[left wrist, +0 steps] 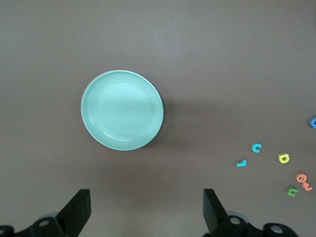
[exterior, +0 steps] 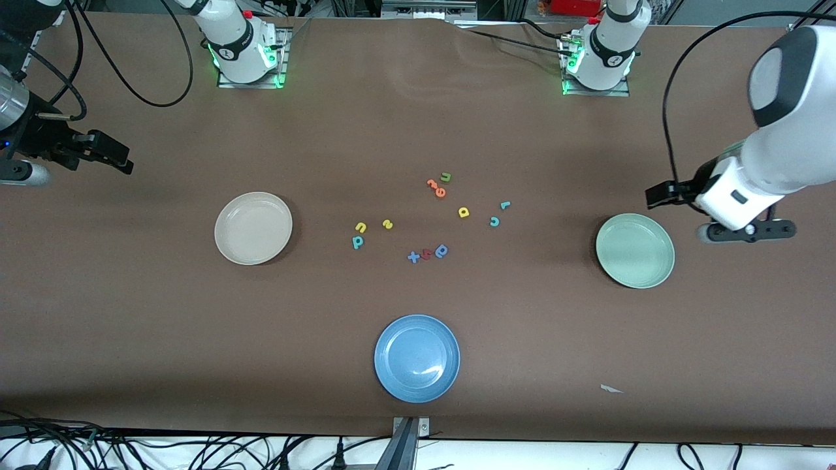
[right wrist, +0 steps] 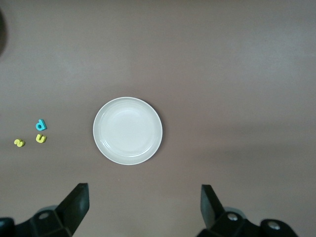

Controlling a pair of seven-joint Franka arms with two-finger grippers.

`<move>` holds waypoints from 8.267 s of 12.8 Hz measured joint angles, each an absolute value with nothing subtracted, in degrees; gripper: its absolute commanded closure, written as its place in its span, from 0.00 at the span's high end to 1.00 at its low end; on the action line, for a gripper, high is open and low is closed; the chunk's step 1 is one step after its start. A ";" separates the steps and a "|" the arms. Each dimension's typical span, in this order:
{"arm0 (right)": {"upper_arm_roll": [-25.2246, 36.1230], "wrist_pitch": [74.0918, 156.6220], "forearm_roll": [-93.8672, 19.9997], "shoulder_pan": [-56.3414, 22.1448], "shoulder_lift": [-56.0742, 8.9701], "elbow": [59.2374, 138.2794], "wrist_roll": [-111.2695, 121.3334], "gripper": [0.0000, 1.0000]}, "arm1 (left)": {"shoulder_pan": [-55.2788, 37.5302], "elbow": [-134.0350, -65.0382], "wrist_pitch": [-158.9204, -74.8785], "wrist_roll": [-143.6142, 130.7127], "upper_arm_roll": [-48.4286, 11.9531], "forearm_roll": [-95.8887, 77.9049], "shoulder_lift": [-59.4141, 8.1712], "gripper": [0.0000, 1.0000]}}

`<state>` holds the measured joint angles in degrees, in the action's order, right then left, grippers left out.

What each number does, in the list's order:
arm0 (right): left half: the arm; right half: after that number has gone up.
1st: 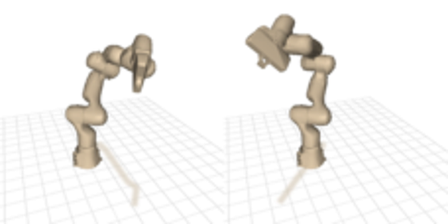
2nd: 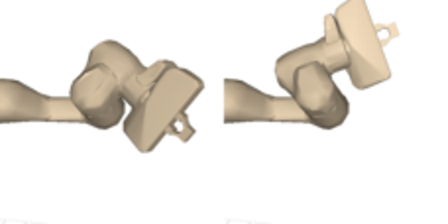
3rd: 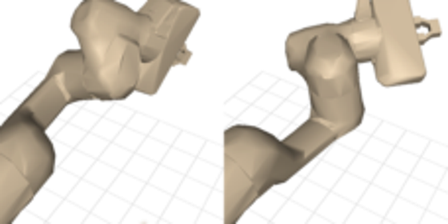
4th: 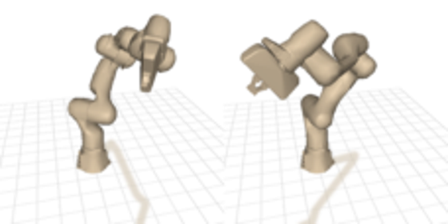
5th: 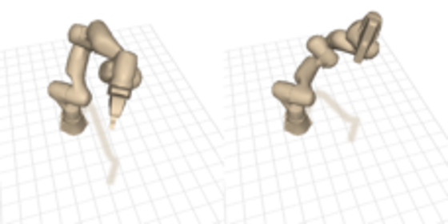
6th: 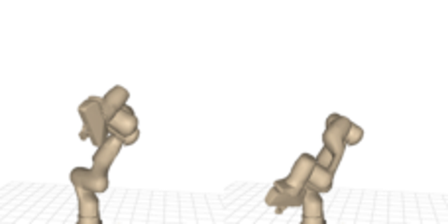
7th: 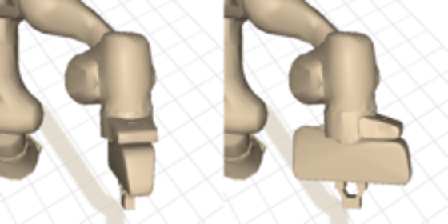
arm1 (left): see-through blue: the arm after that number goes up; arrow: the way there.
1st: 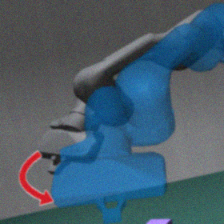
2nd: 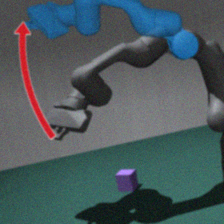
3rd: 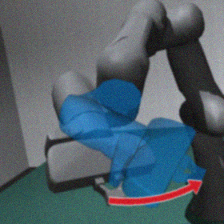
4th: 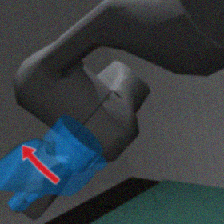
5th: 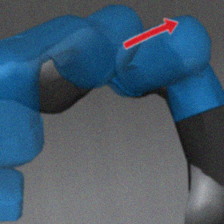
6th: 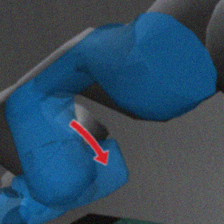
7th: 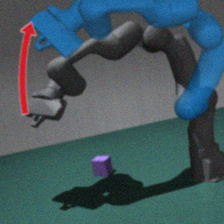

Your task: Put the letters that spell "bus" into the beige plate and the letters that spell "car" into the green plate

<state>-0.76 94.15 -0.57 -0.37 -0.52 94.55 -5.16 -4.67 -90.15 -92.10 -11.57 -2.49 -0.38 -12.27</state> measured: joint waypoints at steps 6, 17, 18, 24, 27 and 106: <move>-2.18 92.46 -0.54 -3.44 -1.16 95.01 -5.16 1.00 | -9.99 -91.11 -97.83 -21.37 -2.63 -6.30 -18.69 1.00; -2.94 114.55 -0.63 -19.55 -23.98 96.35 -12.38 0.84 | -23.09 -122.66 -141.41 -35.96 -3.03 -6.82 -20.62 0.98; -2.96 119.40 -0.64 -21.05 -26.59 96.36 -13.70 0.81 | -23.72 -124.00 -143.34 -36.66 -3.06 -6.82 -21.39 0.95; -2.97 133.33 -0.64 -27.60 -37.36 96.00 -22.31 0.59 | -25.45 -124.71 -145.91 -38.30 -3.09 -6.82 -24.94 0.65; -2.97 134.38 -0.64 -28.86 -38.62 95.99 -24.97 0.59 | -25.55 -124.73 -145.91 -38.56 -3.40 -10.08 -25.33 0.61; 20.65 113.14 -7.41 -36.18 -30.00 99.71 -27.18 0.11 | -11.08 -108.66 -134.07 -54.02 -19.64 3.23 -35.95 0.74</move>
<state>20.65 113.14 -7.41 -36.18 -30.00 99.71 -27.18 -11.08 -108.66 -134.07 -54.02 -19.64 3.23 -35.95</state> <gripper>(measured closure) 0.744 0.172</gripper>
